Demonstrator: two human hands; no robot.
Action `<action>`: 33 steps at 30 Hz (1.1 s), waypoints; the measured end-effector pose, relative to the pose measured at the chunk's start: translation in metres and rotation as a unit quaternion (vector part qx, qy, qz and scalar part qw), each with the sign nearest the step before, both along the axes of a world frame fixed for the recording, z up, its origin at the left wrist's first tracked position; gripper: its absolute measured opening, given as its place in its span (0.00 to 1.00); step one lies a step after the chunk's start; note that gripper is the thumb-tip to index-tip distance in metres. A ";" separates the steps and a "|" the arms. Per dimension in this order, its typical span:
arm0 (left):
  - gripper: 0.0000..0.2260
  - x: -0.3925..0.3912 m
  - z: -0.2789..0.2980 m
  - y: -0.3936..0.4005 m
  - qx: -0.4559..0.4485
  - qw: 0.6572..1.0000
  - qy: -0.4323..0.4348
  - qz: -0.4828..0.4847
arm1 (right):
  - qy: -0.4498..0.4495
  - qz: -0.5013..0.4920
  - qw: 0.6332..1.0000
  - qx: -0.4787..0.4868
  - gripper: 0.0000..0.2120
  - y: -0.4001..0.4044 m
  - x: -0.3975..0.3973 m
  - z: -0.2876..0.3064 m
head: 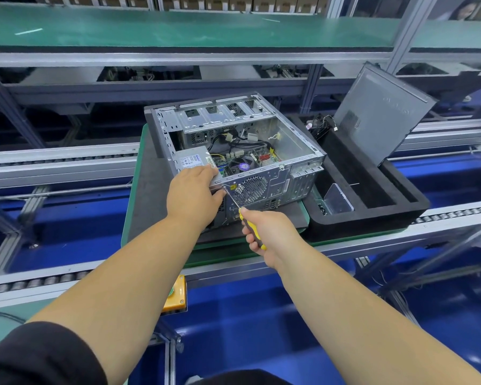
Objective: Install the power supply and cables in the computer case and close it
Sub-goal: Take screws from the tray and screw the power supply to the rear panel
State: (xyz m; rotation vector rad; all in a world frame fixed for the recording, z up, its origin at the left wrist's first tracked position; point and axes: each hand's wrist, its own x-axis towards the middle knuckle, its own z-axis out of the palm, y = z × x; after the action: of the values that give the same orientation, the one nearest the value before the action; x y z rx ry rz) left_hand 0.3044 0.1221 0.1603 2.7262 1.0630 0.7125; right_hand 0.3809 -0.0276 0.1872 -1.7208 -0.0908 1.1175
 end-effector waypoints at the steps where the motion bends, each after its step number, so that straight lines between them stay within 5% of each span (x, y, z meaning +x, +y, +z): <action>1: 0.21 0.000 0.000 0.000 0.001 1.000 -0.002 -0.001 | -0.004 0.011 1.000 -0.010 0.16 0.001 -0.001 0.002; 7: 0.21 -0.001 0.001 -0.001 0.003 1.000 0.004 -0.002 | 0.037 0.053 0.997 -0.030 0.25 0.005 0.000 0.006; 16: 0.21 0.000 -0.001 0.000 0.006 1.000 -0.004 -0.001 | -0.007 0.017 1.000 0.007 0.12 -0.002 0.000 -0.002; 23: 0.21 -0.001 0.000 0.000 0.006 1.000 -0.004 -0.002 | 0.014 0.064 0.998 -0.021 0.25 0.002 0.001 0.000; 33: 0.21 -0.001 0.000 -0.001 0.011 1.000 0.002 -0.003 | -0.025 0.019 0.999 -0.015 0.13 0.001 0.002 -0.006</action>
State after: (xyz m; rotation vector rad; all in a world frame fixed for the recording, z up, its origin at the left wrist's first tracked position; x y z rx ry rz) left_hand 0.3034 0.1216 0.1600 2.7494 1.0542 0.7210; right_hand 0.3825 -0.0270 0.1815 -1.7805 -0.1406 1.1082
